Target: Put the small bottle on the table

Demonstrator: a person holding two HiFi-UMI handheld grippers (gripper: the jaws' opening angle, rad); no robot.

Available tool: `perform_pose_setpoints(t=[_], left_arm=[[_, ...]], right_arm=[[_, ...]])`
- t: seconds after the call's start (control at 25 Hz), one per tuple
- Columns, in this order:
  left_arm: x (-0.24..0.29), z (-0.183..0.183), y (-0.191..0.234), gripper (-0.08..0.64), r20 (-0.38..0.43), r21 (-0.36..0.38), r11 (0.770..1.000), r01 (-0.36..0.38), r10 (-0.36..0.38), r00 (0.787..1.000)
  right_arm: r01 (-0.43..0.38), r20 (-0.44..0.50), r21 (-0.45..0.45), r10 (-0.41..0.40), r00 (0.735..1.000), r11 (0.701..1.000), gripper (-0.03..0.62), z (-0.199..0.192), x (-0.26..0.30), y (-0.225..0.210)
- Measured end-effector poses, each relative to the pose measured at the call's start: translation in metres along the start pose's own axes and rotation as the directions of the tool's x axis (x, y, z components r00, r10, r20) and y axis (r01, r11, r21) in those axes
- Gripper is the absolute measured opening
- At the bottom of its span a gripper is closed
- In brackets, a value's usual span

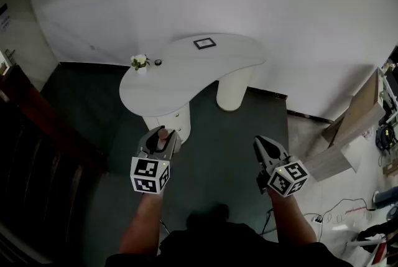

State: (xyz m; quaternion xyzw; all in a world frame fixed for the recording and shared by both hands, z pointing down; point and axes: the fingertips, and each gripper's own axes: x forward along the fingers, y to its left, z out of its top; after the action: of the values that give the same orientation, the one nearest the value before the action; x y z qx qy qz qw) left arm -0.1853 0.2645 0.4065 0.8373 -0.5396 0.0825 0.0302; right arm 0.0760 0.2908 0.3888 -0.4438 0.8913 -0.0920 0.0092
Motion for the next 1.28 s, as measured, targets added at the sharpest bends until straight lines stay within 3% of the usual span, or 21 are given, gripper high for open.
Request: perform_pose_setpoints(t=[0.48,0.72,1.28], left_arm=[[0.035,0.003,-0.007,0.146,-0.017,-0.008,1.000,-0.005,0.005,1.000],[0.054,0.008,-0.020,0.146,-0.020,-0.008,1.000,-0.016,0.015,1.000],[0.101,0.020,-0.083,0.146,-0.028,-0.041,0.999,-0.021,0.020,0.999]], right_arm=[[-0.049,0.010,-0.011,0.049,0.999,0.999,0.009,0.005,0.018,-0.024],[-0.017,0.011,-0.075,0.018,1.000,0.997,0.010,0.012,0.016,-0.053],[-0.158,-0.016,0.026,0.158,0.987,0.987,0.011,0.002,-0.013,-0.099]])
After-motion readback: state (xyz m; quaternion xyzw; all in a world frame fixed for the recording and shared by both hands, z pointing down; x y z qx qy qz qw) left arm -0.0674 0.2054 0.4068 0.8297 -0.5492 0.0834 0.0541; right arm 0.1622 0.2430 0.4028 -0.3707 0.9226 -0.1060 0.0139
